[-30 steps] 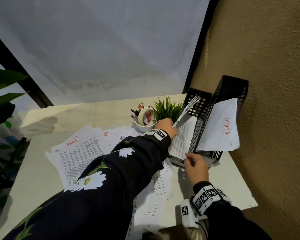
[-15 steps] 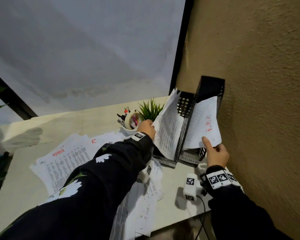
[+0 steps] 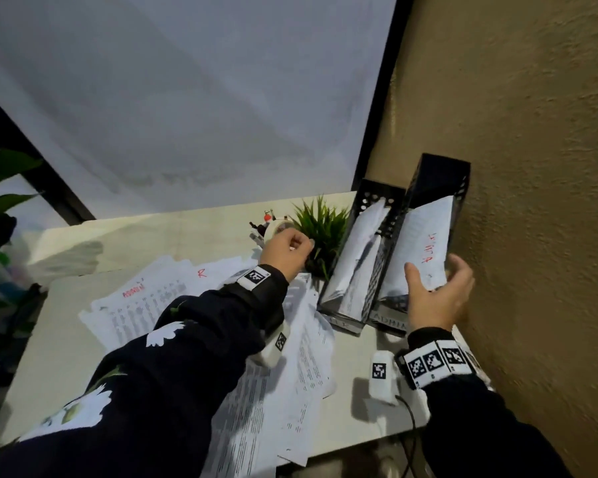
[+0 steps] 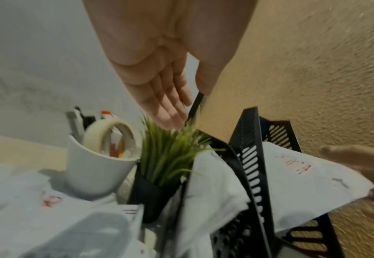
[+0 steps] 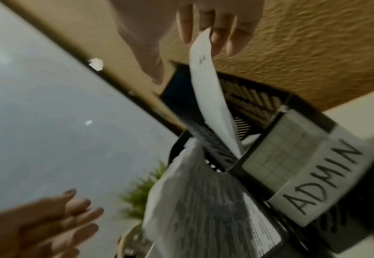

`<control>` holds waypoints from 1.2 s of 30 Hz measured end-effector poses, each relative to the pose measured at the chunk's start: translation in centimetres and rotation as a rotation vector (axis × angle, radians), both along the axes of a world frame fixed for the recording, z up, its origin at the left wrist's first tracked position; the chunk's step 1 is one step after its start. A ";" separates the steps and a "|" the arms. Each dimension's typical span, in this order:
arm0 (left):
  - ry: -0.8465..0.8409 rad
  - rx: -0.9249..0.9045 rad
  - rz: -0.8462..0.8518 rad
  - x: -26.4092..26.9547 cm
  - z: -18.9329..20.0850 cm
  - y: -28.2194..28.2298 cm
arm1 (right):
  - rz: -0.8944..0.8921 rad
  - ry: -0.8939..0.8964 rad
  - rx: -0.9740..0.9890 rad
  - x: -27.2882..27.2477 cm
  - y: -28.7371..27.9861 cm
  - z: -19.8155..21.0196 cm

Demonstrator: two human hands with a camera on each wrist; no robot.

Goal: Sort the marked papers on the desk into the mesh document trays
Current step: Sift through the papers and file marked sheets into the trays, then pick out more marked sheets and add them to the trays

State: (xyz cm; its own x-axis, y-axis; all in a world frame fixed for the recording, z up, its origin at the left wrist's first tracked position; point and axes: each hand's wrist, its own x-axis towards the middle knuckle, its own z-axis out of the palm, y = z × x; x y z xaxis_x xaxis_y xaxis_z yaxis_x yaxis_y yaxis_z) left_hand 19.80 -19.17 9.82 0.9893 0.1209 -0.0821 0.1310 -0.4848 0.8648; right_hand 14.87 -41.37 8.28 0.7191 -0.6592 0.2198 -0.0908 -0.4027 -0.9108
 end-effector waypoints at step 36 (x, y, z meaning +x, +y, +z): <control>0.294 -0.459 0.667 -16.7 -11.7 17.0 | 0.696 0.766 0.678 -5.5 15.0 -11.0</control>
